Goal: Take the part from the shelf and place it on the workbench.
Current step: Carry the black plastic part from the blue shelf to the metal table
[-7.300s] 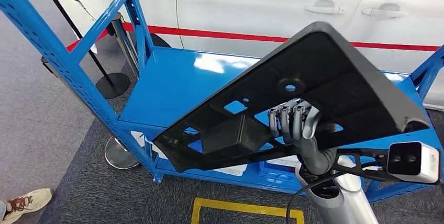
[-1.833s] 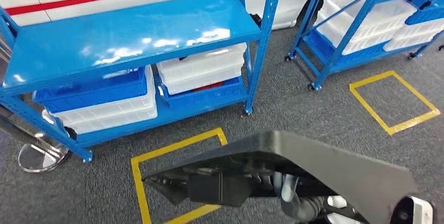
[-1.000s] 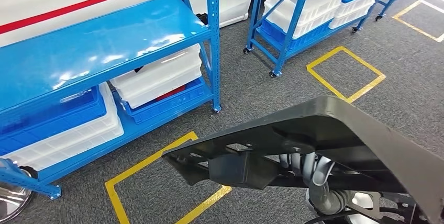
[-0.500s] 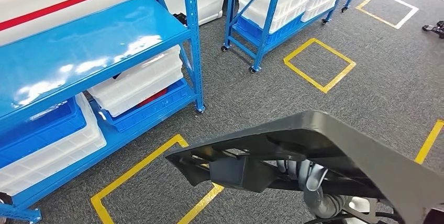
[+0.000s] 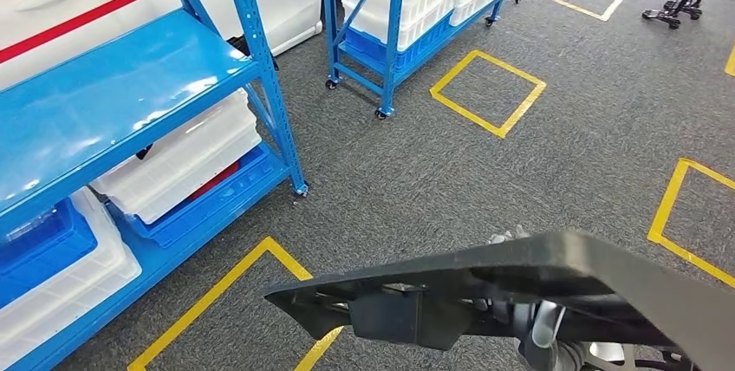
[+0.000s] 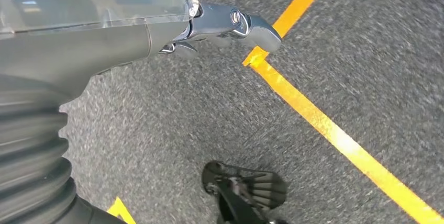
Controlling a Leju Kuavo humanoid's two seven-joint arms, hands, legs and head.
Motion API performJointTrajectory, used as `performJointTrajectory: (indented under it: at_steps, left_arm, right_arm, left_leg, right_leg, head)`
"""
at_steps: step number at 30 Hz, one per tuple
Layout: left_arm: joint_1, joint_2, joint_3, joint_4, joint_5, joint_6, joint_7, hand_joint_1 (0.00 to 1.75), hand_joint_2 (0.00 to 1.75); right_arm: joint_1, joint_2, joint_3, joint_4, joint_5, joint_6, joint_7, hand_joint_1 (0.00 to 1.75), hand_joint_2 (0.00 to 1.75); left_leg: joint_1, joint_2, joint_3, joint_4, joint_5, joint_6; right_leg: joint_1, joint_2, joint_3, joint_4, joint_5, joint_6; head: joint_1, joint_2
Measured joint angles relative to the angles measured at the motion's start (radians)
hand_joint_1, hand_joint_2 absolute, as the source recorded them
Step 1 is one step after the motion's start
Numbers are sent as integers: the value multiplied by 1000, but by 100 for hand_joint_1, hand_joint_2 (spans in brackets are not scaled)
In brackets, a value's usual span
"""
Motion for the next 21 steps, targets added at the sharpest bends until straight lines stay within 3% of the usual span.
performJointTrajectory:
  at_steps: [2,3,5,7,8,10,12,14,15,16,18,19,21]
  left_arm:
    - [0,-1,-2,0,7,-1,-4,0,175]
    - [0,-1,-2,0,12,-1,-4,0,175]
    - [-4,-4,-2,0,20,-1,-1,0,175]
    - [-11,-9,-2,0,24,-1,5,0,175]
    - [-13,-12,-2,0,25,-1,8,0,175]
    - [-15,-18,-2,0,26,-1,12,0,175]
    - [-12,-22,-2,0,28,-1,13,0,175]
    - [-11,-25,-2,0,33,-1,11,0,175]
    - [-11,-27,-2,0,36,-1,9,0,175]
    - [-11,-29,-2,0,40,-1,5,0,175]
    - [-12,-35,-2,0,49,-1,0,0,175]
    - [-12,-38,-2,0,53,-1,-2,0,175]
    - [-12,-43,-1,0,58,1,-1,0,175]
  right_arm:
    - [11,0,-16,-9,9,25,0,169,175]
    - [13,1,-22,-14,13,35,0,169,175]
    - [13,2,-31,-19,17,50,0,169,175]
    - [9,3,-38,-22,16,56,3,169,175]
    - [4,3,-41,-22,13,58,5,169,175]
    - [-9,3,-46,-22,4,62,9,169,175]
    - [-20,3,-48,-21,-3,66,11,169,175]
    - [-22,2,-48,-18,-9,72,10,169,175]
    - [-23,1,-48,-15,-15,77,8,169,175]
    - [-26,-1,-49,-12,-24,82,6,169,175]
    - [-43,-9,-52,-5,-47,90,5,169,175]
    - [-54,-13,-54,-1,-60,93,7,169,175]
    - [-72,-21,-59,4,-80,98,11,169,175]
  left_leg:
    - [4,-14,44,-112,73,-3]
    - [5,-28,68,-169,96,-2]
    - [3,-48,91,-221,106,6]
    - [-2,-38,92,-223,106,21]
    - [-2,-30,94,-227,108,27]
    - [1,-12,98,-235,112,40]
    - [-2,6,99,-237,112,46]
    - [-4,23,99,-237,110,48]
    - [-5,32,100,-237,109,47]
    - [-5,40,103,-237,107,47]
    - [-7,55,109,-238,103,43]
    - [-8,62,111,-239,101,39]
    - [-8,77,116,-243,99,30]
  right_leg:
    - [-4,23,-1,15,-9,7]
    - [-4,33,-5,27,-15,13]
    - [-6,49,-14,41,-22,26]
    - [-9,62,-20,42,-20,37]
    - [-10,58,-21,45,-21,42]
    - [-10,24,-45,95,-51,51]
    - [-12,-18,-105,213,-107,59]
    - [-15,-30,-155,305,-132,63]
    - [-16,-32,-156,304,-119,63]
    - [-16,-36,-136,261,-89,60]
    - [-7,-70,-65,122,-28,44]
    - [0,-89,-38,67,-12,35]
    - [13,-105,-24,29,-12,21]
  head:
    - [0,0]
    - [0,0]
    - [1,0]
    - [1,0]
    - [1,0]
    - [4,0]
    - [6,0]
    - [6,0]
    - [6,0]
    - [6,0]
    - [6,0]
    - [6,0]
    - [7,0]
